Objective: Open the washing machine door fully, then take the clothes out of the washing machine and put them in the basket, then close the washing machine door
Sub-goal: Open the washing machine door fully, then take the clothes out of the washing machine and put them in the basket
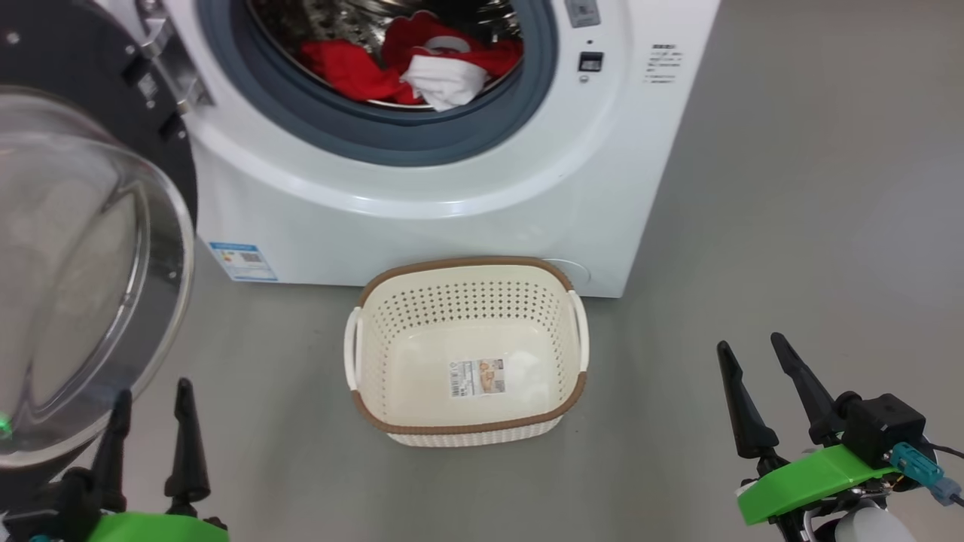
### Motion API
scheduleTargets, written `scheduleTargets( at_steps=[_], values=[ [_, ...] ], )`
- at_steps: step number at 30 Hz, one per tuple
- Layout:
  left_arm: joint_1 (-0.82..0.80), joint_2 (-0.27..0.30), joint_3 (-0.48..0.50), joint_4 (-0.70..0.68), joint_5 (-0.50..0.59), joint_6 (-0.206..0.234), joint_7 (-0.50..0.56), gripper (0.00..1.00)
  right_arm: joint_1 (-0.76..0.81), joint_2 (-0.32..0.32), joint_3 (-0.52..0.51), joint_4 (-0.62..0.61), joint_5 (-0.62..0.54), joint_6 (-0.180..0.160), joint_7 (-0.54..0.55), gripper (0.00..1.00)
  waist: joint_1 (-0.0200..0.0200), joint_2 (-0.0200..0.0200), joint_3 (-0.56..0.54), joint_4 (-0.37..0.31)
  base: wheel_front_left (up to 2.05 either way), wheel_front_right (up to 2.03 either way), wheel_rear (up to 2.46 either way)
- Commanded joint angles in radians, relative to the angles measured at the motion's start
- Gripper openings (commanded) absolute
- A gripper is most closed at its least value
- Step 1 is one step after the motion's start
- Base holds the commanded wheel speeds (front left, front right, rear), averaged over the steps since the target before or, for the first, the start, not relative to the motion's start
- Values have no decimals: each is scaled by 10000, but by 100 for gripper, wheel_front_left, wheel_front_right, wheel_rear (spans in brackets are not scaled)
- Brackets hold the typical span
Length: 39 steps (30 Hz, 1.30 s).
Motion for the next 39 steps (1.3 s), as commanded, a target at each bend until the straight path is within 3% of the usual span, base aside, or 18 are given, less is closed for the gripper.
scheduleTargets(
  at_steps=[1,21,39],
  values=[
    [-7,310,228,-282,-53,-53,-49,100,38,-8,167,-275,-121,73,-65,100,0,0,-69,-272,0,0,0],
    [381,469,-1229,-667,-329,-53,-49,100,163,109,-144,-351,-142,73,-65,100,0,0,-85,-1731,0,0,0],
    [314,561,-1555,-852,-571,-53,-49,100,173,194,-294,-451,-181,73,-65,100,0,0,-23,-1935,0,0,0]
  ],
)
